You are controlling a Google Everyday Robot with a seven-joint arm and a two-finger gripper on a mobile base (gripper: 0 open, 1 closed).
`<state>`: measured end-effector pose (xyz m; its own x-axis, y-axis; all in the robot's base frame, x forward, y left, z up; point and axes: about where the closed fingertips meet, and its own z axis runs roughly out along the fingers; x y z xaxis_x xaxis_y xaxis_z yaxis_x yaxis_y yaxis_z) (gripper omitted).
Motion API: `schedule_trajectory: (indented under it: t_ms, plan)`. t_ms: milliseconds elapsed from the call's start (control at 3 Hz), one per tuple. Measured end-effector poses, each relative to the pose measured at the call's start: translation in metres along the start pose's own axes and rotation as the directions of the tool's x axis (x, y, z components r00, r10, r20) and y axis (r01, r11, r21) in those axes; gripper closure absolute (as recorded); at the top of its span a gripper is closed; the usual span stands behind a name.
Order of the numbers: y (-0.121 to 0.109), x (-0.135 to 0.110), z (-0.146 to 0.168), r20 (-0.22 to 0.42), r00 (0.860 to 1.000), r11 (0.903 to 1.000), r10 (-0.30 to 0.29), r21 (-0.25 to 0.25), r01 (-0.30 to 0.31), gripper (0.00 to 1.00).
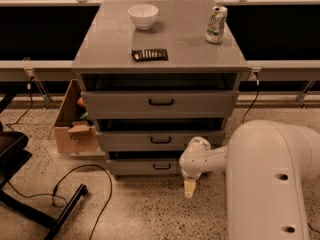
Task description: Open bottom drawer
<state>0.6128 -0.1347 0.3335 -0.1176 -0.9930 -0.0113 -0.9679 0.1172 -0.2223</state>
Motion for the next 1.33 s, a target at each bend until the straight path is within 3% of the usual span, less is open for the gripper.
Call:
schedule_trajectory:
  t_ms: [333,1333]
  plan:
    - [0.001,0.001,0.006,-0.008,1.000,1.0000,0.000,0.002,0.000,0.00]
    - [-0.043,0.014,0.105,-0.013,1.000,0.9987,-0.007,0.051,0.008,0.00]
